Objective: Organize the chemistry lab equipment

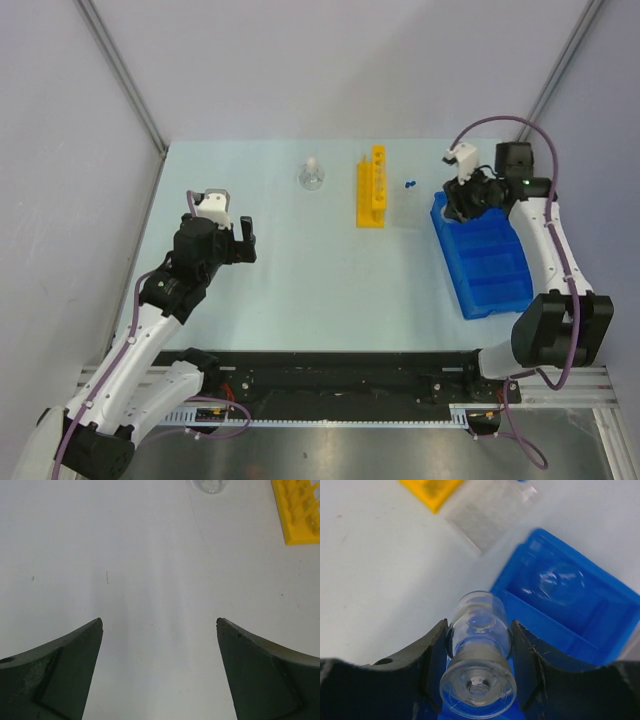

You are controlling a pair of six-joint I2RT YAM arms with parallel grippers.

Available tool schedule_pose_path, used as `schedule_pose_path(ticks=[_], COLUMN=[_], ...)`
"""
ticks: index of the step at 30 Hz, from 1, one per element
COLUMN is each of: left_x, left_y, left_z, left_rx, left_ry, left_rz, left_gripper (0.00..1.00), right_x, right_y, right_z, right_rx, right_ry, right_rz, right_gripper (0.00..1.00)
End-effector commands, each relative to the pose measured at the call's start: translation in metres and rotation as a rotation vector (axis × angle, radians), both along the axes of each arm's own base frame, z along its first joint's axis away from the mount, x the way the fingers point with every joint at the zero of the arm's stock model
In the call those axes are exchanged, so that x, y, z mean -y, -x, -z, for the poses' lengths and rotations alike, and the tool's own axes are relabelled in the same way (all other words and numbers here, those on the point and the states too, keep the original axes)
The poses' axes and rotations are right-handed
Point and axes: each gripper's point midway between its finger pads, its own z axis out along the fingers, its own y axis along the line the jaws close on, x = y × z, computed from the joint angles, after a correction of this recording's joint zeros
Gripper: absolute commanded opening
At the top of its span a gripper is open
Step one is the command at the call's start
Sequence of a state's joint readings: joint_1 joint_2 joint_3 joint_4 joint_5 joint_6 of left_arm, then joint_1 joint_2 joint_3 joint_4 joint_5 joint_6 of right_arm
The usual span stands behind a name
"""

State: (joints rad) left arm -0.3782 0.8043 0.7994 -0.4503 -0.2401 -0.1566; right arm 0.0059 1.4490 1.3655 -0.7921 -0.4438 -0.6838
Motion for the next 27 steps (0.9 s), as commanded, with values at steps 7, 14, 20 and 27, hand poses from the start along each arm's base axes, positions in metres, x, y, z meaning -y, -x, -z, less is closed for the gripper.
schedule_pose_path(ticks=[7, 14, 20, 27], left_x=[-0.002, -0.001, -0.001, 0.0], left_y=[-0.003, -0.003, -0.003, -0.003], left_z=[-0.006, -0.006, -0.007, -0.006], left_rx=[0.031, 0.031, 0.034, 0.033], left_ry=[-0.018, -0.017, -0.016, -0.014], left_rz=[0.011, 0.013, 0.013, 0.019], left_gripper=[1.0, 1.0, 1.0, 1.0], right_x=[0.084, 0.103, 0.106, 0.112], right_y=[-0.029, -0.044, -0.048, -0.044], right_z=[0.016, 0.055, 0.088, 0.125], right_rx=[-0.073, -0.16, -0.229, -0.285], right_ry=[-0.12, -0.149, -0.146, -0.115], right_rz=[0.349, 0.456, 0.477, 0.512], right_gripper=[0.16, 0.17, 0.18, 0.19])
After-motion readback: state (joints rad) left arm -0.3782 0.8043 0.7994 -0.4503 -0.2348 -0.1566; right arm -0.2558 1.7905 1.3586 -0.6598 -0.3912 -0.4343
